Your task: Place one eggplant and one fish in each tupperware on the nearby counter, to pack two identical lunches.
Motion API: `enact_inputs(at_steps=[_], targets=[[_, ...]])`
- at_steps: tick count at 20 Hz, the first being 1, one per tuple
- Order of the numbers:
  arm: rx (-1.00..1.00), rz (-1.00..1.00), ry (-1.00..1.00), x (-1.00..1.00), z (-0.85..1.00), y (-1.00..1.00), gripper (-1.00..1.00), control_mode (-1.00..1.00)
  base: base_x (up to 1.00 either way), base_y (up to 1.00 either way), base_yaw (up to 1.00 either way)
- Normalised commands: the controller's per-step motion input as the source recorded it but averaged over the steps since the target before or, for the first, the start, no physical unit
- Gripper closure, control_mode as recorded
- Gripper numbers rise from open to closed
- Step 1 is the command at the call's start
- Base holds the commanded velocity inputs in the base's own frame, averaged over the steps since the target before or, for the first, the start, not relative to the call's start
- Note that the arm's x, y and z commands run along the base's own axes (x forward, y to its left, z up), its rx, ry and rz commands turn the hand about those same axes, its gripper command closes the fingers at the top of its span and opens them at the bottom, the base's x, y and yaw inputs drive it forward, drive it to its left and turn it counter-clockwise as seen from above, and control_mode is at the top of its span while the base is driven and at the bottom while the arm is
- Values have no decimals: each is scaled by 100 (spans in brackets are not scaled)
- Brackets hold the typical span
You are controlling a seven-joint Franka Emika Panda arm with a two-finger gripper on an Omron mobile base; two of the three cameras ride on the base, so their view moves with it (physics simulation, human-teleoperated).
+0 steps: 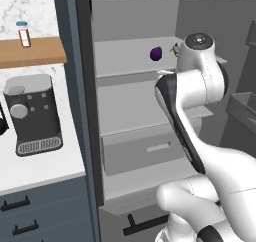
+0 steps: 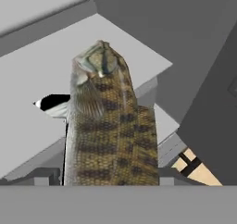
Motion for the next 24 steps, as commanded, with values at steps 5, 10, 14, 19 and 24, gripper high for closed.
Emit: enact_inputs(at_steps=[5,10,14,19,24], targets=[[0,4,1,-93,-11,-19,100,-100,0,0,0],[0,1,0,-36,-6,0,100,100,-53,1,2],[0,0,0,0,0,0,100,100,-94,11,9],[0,0,0,0,0,0,100,100,-100,42,15],[0,0,0,0,0,0,100,100,-61,84,12]])
